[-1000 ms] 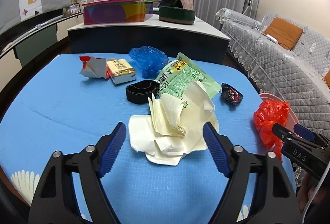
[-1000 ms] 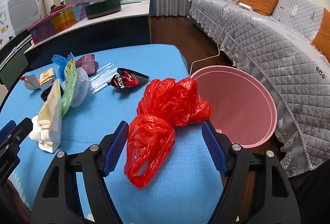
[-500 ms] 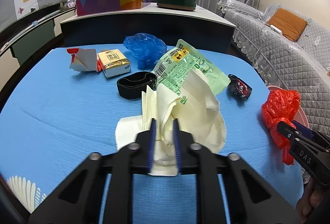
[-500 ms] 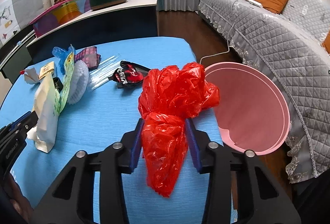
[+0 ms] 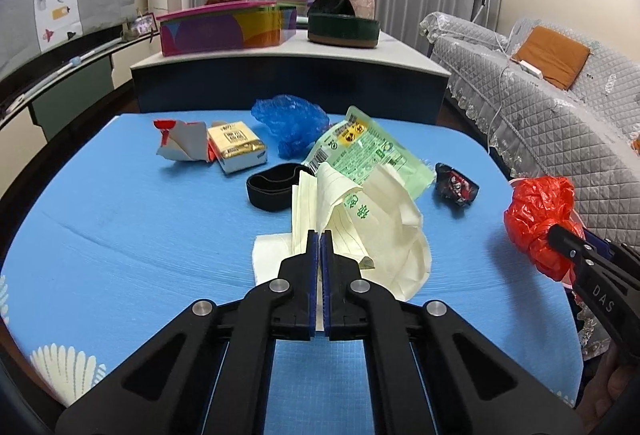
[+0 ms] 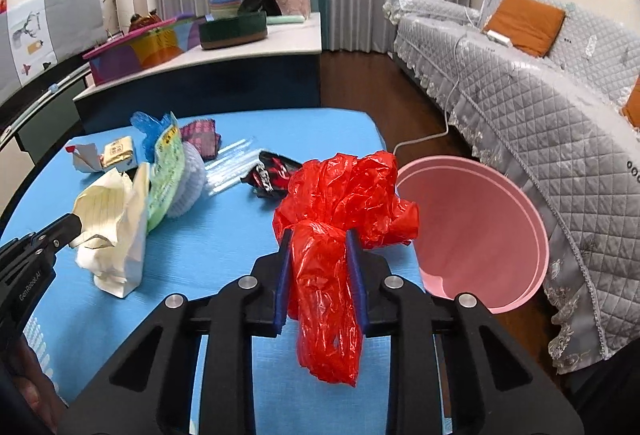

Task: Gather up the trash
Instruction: 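Grasp the red plastic bag with the right gripper while the left grasps white tissue, then carry both items over the pink bin and open both grippers to drop them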

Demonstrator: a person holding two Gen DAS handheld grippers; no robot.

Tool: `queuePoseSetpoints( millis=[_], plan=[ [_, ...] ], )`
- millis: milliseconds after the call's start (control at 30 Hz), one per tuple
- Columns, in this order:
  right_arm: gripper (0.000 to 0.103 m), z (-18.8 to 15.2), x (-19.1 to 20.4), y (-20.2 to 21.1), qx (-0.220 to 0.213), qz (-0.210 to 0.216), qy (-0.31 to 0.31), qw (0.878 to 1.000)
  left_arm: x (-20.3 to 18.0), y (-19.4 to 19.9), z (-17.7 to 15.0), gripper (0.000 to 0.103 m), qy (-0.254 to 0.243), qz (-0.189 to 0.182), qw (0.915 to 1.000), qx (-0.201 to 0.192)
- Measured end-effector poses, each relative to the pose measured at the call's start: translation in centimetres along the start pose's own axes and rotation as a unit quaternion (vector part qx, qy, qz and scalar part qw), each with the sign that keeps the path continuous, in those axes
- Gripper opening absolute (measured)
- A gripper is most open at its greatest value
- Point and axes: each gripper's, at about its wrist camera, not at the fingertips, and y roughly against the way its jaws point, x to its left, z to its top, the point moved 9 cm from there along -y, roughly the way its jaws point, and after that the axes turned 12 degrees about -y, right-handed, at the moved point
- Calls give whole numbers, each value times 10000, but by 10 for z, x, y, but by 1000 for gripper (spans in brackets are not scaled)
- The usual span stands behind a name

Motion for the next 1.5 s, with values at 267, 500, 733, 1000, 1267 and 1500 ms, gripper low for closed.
queuePoseSetpoints(
  millis=[267,500,733,1000,1267,1500],
  plan=[
    [25,7,6,30,-305,91,67,9995,2,23,8,1,26,-116,9996,-259],
    [25,13,6,48,-480,105,93,9987,-13,39,16,1,-94,-296,9986,-431],
    [25,21,-12,59,-602,76,-97,9981,-33,47,25,1,-220,-538,9970,-516],
    [25,52,-48,70,-863,-90,-356,9956,-67,49,45,1,-453,-833,9934,-647],
    [25,85,-92,72,-986,-278,-569,9931,-112,43,65,1,-699,-1178,9880,-712],
    [25,118,-137,66,-1030,-454,-672,9914,-153,26,81,1,-873,-1513,9823,-679]
  ],
)
